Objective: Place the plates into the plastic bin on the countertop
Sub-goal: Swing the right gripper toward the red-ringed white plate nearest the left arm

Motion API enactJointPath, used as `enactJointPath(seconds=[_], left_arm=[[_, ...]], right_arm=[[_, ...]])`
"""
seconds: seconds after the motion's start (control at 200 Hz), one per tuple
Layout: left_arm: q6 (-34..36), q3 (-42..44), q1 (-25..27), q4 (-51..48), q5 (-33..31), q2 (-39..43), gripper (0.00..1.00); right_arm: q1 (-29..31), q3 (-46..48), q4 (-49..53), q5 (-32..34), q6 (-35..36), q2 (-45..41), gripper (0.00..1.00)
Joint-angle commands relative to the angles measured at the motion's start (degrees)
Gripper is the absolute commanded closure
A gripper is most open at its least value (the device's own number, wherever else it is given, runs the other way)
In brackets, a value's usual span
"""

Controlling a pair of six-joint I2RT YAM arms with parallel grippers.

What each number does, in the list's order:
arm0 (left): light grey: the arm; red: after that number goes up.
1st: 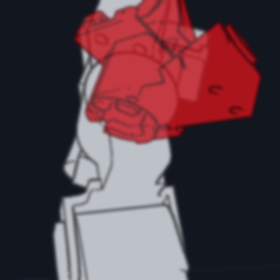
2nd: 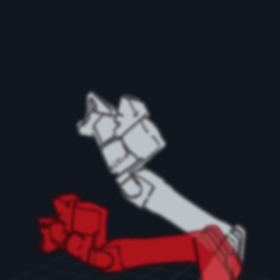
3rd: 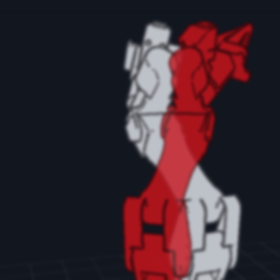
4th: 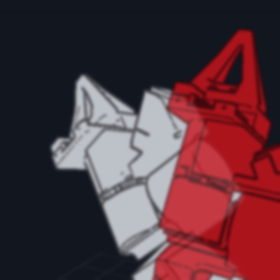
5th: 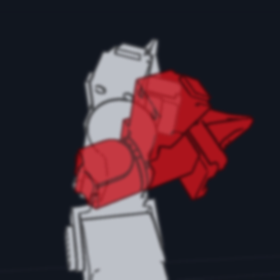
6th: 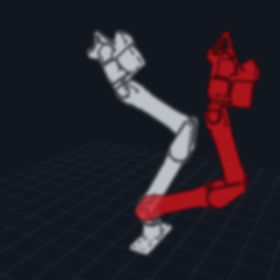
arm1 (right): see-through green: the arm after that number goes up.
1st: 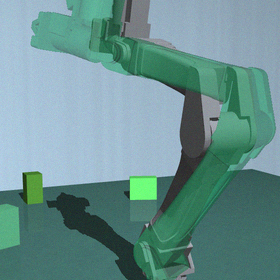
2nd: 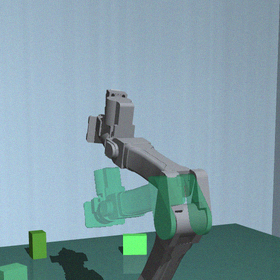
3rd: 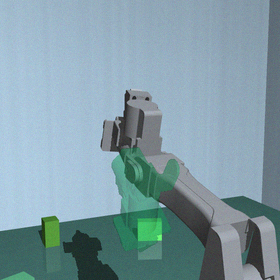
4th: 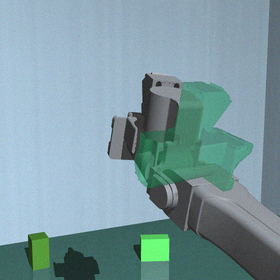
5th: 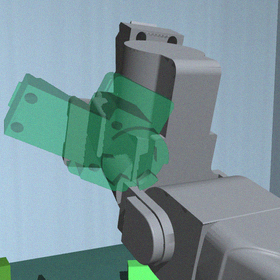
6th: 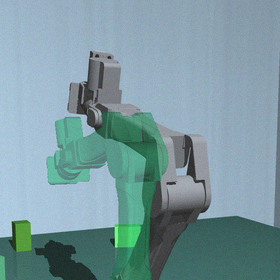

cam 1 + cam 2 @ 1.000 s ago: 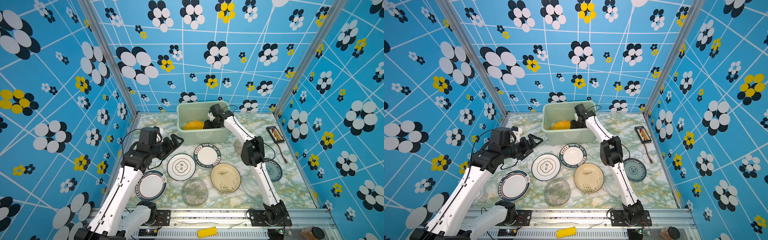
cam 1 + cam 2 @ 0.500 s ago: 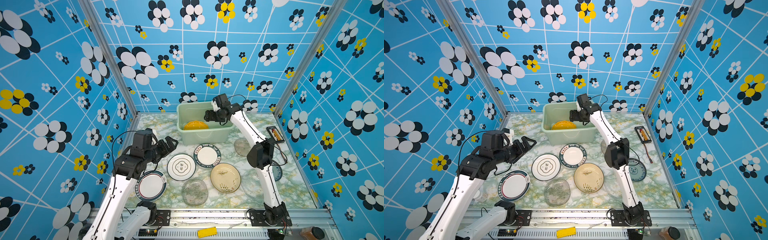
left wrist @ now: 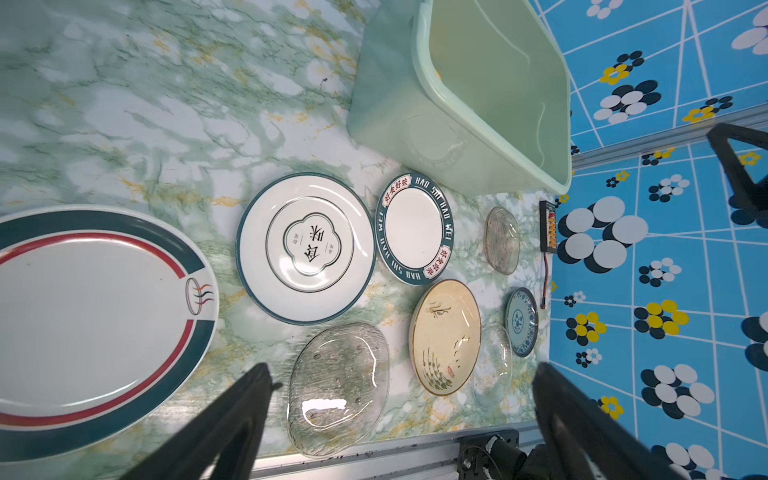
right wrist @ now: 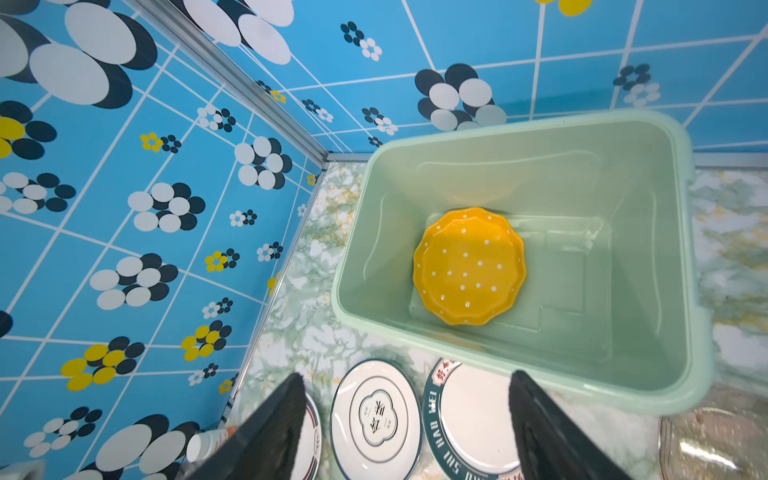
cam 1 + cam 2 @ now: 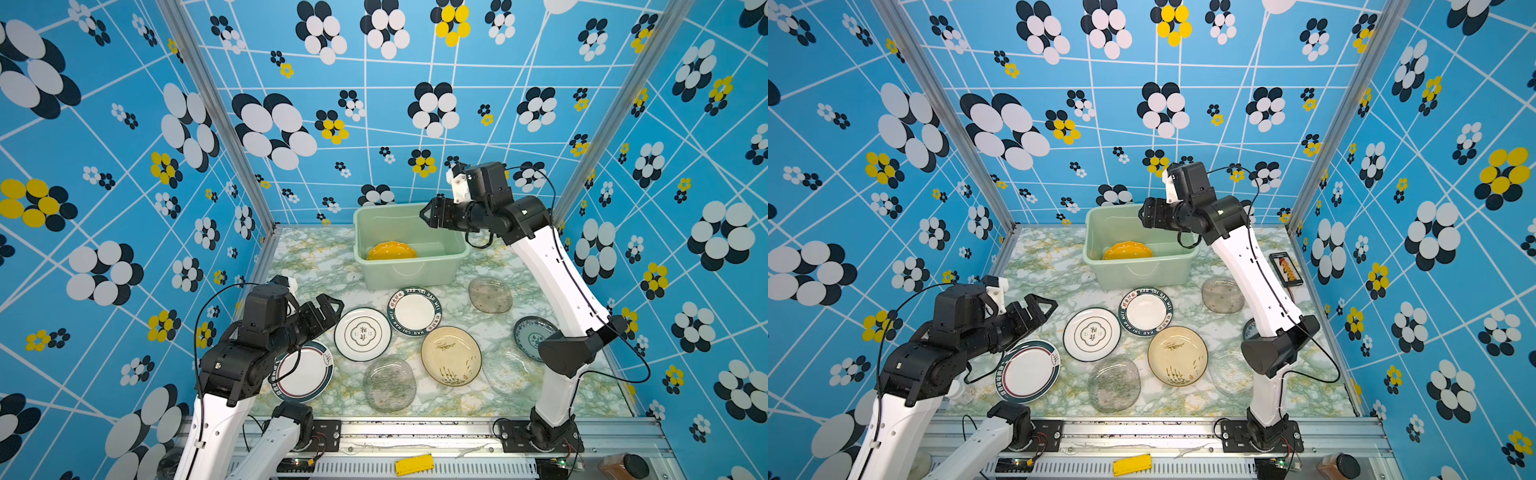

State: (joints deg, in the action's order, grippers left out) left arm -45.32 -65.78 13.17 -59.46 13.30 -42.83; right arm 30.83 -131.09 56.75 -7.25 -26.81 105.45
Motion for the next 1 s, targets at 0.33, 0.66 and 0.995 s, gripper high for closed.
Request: enactJointPath(seconds=[0.33, 0.66, 0.995], left_arm=[[5.01, 4.74, 0.36, -3.33, 4.12, -2.49, 0.01], [-7.75, 6.77, 0.28, -14.65, -8.91, 0.64, 0.01], [-12.01, 2.60, -0.50, -26.01, -21.70, 2.04, 0.01]], right_arm=[[0.21, 46.54, -16.31, -13.53, -14.41, -21.29, 0.23], [7.92, 54.68, -34.49, -20.57, -18.27, -18.23, 0.26], [24.67, 46.61, -46.05, -14.79, -32.10, -3.45, 0.30]])
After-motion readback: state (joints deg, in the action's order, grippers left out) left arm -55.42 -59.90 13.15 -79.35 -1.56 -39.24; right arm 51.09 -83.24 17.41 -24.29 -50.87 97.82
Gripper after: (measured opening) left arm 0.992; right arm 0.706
